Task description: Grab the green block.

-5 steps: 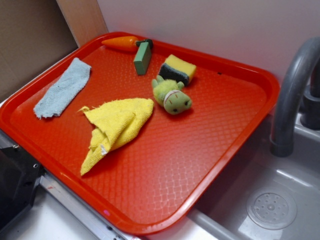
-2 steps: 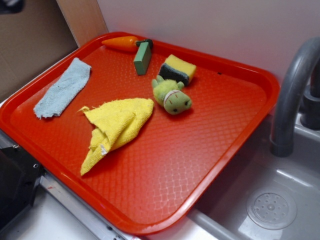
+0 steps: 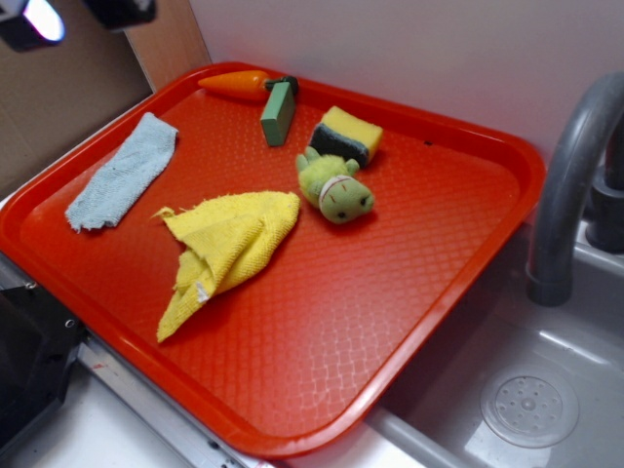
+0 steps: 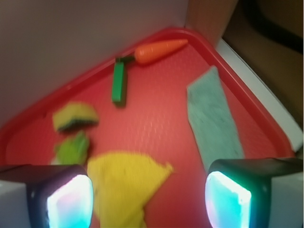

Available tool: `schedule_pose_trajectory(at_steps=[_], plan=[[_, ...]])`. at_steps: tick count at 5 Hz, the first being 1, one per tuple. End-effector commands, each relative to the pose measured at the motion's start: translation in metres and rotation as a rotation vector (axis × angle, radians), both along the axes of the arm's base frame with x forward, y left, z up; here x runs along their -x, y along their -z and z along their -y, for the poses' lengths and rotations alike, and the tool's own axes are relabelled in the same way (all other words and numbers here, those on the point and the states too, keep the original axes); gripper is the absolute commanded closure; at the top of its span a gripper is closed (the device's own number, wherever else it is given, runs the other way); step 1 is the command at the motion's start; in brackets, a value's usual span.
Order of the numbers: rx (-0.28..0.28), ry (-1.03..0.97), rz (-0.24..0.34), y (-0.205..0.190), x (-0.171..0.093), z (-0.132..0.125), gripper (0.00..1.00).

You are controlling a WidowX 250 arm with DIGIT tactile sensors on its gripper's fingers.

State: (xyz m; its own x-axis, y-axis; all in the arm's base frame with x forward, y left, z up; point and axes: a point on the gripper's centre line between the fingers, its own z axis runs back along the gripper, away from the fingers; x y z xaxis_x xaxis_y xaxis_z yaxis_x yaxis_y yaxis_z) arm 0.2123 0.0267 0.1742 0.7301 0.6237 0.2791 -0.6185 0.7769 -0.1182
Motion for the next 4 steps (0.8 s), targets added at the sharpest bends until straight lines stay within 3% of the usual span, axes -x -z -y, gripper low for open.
schedule_pose_trajectory(at_steps=[1, 4], plan=[[-0.014, -0.05, 0.034, 0.036, -0.057, -0.024, 0.0], [-0.034, -0.006, -0.115, 0.114, -0.112, -0.017, 0.0]])
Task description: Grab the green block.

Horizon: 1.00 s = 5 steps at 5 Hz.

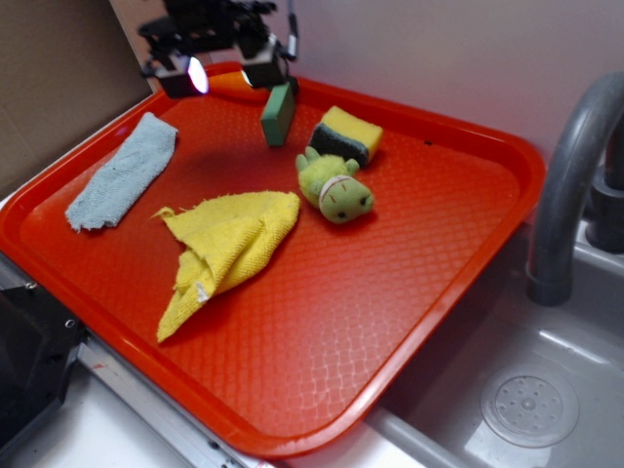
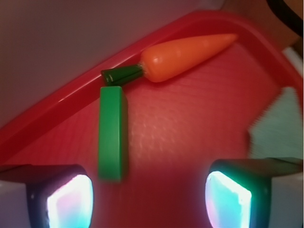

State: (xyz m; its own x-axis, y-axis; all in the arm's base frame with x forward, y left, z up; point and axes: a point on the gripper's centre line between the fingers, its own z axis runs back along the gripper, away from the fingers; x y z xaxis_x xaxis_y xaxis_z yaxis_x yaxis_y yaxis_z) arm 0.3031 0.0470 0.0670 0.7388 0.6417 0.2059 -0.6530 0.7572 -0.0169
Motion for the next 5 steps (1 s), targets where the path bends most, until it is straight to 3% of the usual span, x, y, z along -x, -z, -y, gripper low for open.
schedule_pose_trajectory(at_steps=[1, 2, 3, 5], plan=[[0.016, 0.092, -0.01, 0.027, -0.026, 0.012, 0.0], [0.029, 0.152, -0.019, 0.036, -0.023, 0.025, 0.0], [0.012, 0.183, 0.003, 0.035, -0.017, 0.03, 1.0], [-0.031, 0.214, 0.03, 0.009, -0.003, 0.032, 1.0]])
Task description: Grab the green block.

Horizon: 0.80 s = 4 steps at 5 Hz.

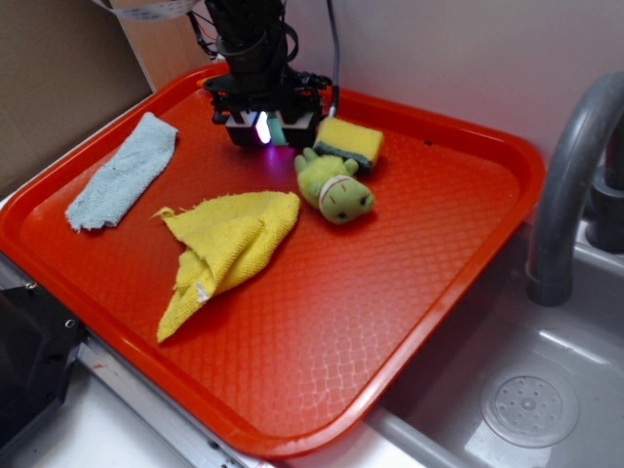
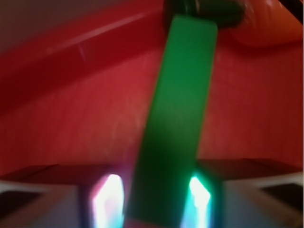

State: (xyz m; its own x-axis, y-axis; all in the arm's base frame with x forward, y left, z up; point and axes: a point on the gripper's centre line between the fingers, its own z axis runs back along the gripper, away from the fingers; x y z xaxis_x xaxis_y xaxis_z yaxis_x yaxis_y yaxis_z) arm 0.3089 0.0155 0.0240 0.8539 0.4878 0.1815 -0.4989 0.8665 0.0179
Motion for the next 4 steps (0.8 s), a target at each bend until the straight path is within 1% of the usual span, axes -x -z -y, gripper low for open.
schedule_pose_trajectory(at_steps=[1, 2, 3, 4], plan=[[0.027, 0.131, 0.057, -0.084, 0.025, 0.001, 1.0], [0.025, 0.169, 0.069, -0.126, 0.045, 0.007, 1.0], [0.052, 0.332, -0.014, -0.162, 0.075, 0.022, 1.0], [0.084, 0.423, -0.006, -0.184, 0.105, 0.029, 1.0]])
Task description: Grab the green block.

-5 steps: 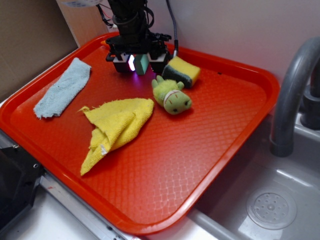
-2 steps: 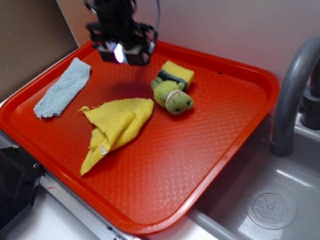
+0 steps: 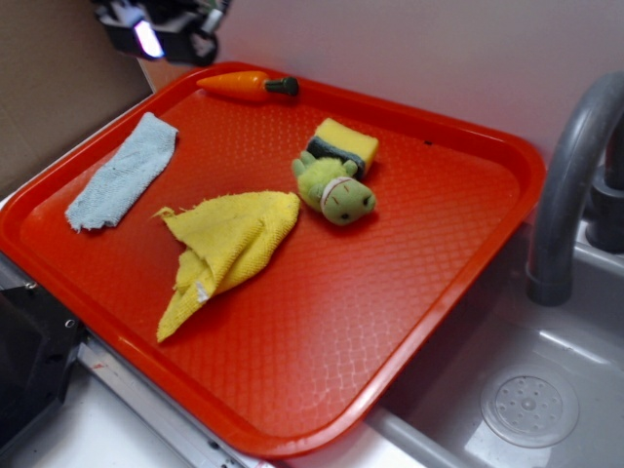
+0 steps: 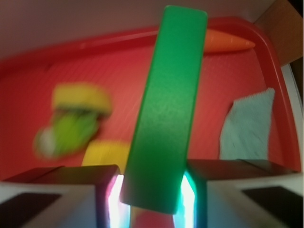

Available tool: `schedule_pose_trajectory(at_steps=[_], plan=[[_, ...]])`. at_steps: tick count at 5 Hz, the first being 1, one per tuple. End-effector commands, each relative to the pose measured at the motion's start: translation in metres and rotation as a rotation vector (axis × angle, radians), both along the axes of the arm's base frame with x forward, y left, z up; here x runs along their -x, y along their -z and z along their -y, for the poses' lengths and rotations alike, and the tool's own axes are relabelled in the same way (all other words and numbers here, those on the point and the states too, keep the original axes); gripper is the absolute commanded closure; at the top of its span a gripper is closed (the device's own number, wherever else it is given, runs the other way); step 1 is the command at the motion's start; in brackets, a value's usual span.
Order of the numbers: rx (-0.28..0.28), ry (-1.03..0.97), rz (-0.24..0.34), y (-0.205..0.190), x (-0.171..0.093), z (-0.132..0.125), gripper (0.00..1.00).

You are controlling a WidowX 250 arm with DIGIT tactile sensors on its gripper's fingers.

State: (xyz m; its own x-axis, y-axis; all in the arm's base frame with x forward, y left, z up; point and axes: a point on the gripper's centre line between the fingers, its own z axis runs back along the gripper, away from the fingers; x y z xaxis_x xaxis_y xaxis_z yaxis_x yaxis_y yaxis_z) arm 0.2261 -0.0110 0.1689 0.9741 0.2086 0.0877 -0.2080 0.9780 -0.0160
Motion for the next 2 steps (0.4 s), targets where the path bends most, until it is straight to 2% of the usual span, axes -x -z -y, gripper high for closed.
schedule_pose_trajectory(at_steps=[1, 2], plan=[[0.052, 0.1, 0.081, -0.0532, 0.0366, 0.0002, 1.0], [0.086, 0.094, 0.062, -0.0479, 0.0361, -0.0012, 1.0]])
